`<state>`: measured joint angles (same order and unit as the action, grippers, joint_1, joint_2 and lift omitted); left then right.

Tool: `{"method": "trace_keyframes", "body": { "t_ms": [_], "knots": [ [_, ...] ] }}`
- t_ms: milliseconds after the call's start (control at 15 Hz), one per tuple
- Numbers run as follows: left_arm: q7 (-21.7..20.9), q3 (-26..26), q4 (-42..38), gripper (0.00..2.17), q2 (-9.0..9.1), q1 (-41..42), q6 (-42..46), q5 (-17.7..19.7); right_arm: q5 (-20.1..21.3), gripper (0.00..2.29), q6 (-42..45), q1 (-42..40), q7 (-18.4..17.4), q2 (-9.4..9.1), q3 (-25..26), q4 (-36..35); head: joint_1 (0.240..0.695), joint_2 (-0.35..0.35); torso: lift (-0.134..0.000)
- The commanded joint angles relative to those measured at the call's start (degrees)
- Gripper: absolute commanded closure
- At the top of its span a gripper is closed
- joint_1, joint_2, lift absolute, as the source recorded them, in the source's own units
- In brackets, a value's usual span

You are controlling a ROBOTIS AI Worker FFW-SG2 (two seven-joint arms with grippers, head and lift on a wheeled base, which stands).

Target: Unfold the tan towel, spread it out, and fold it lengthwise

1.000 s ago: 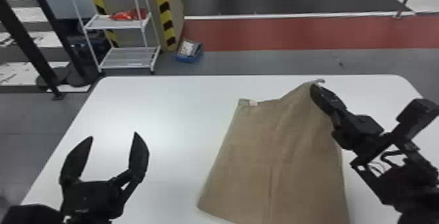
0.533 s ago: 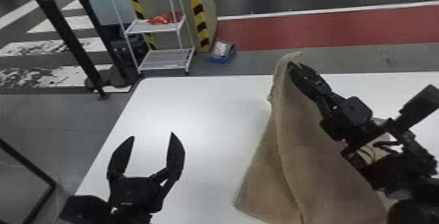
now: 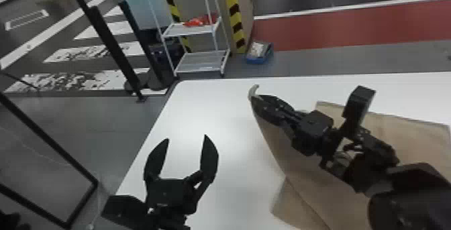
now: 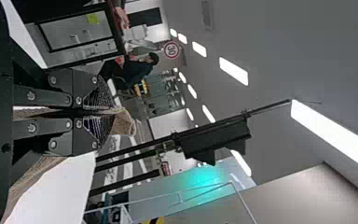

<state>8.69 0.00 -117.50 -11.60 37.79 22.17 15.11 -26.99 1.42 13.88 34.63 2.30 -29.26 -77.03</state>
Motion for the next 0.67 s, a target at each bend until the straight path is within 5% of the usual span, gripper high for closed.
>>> {"method": "trace_keyframes", "body": {
  "t_ms": [0, 133, 400, 600],
  "knots": [
    [0.0, 0.0, 0.0, 0.0, 0.0, 0.1, 0.0, 0.0, 3.2, 0.38, -5.4, 2.0, -2.9, -0.9, -3.3, 2.2, 0.695, 0.35, -0.123],
    [0.0, -0.1, 0.0, 0.0, 0.18, 0.1, 0.0, 0.0, 4.8, 0.05, -7.7, 2.4, -3.8, -1.51, -3.9, 2.6, 0.695, 0.35, -0.123],
    [-0.1, -0.1, 0.1, 0.0, 0.26, 0.1, 0.0, -0.1, 4.0, 0.05, -10.9, 0.2, -3.8, -0.81, -1.6, -0.3, 0.695, 0.35, -0.123],
    [-0.1, -0.1, 0.1, 0.0, 0.26, 0.2, 0.0, -0.1, 5.6, 0.07, -17.0, -1.2, -5.1, 4.55, 3.8, -7.5, 0.695, 0.35, -0.123]
  ]
}}
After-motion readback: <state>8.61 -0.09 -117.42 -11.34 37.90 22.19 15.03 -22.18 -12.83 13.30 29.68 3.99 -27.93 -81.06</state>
